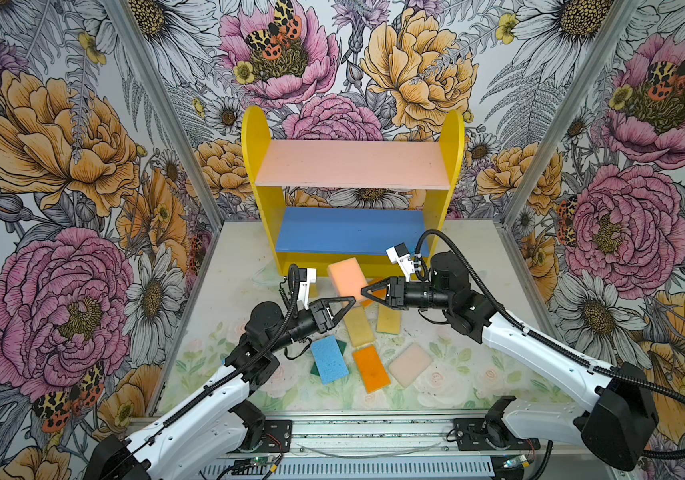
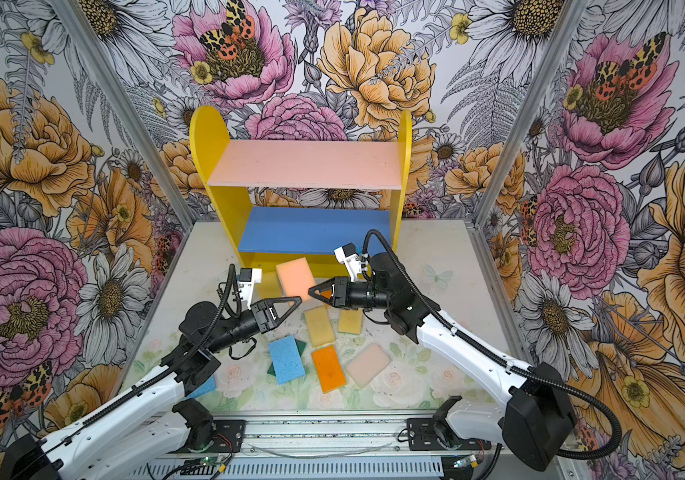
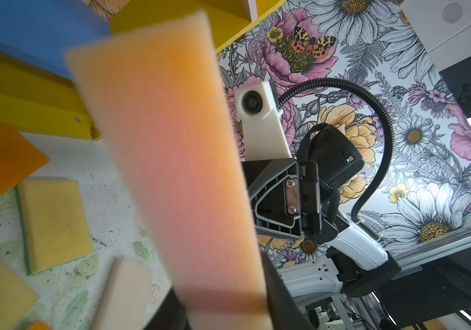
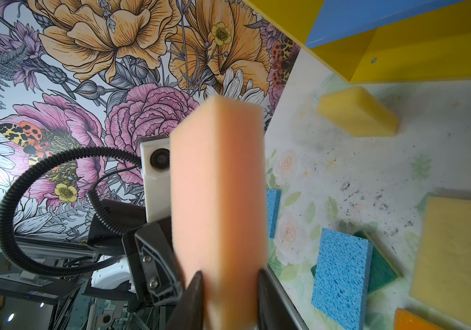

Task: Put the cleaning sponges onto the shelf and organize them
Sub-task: 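Carry the pink sponge onto the blue shelf while the left arm retracts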

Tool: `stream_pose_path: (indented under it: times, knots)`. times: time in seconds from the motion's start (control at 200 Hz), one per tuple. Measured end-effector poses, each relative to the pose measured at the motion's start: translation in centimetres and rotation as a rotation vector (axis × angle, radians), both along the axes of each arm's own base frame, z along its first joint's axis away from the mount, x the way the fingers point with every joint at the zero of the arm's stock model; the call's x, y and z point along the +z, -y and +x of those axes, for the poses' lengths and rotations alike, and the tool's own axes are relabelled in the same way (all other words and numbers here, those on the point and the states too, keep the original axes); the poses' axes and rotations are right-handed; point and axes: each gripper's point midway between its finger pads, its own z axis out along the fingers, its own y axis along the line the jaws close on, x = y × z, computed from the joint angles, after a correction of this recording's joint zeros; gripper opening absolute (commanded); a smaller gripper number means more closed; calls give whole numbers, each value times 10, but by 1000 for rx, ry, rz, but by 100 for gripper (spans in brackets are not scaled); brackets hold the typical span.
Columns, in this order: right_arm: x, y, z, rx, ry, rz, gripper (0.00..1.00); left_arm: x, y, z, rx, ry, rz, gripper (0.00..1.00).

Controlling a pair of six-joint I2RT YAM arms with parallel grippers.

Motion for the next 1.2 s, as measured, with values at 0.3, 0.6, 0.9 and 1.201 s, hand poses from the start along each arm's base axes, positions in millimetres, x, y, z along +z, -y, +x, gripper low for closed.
stream_pose_path:
  times: [0.3, 0.6, 0.9, 1.201]
  knots:
    - [-12, -10, 32, -80, 0, -49, 30, 8, -46, -9, 160, 3, 64, 98]
    - [-36, -55, 110, -204, -21, -113, 29, 10, -161, -41, 647, -67, 138, 99]
    - [-42, -98, 174, -362, 7, -129, 32, -41, -206, -58, 820, -203, 263, 99]
    - [-70, -141, 204, -476, -39, -142, 35, -49, -215, -64, 844, -231, 309, 99]
